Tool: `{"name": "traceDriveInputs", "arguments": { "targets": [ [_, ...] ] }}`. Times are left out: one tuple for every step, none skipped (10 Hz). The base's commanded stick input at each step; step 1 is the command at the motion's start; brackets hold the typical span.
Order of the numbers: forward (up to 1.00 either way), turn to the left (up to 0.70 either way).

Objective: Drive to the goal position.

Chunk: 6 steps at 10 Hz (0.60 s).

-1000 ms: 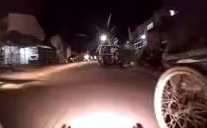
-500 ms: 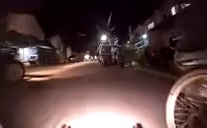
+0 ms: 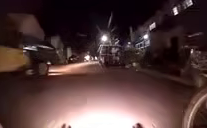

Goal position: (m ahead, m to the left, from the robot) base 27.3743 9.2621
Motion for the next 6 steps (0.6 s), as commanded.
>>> {"name": "traceDriveInputs", "arguments": {
  "targets": [
    [0.45,0.0],
    [0.45,0.0],
    [0.45,0.0],
    [0.51,0.0],
    [0.6,0.0],
    [0.6,0.0]
  ]
}}
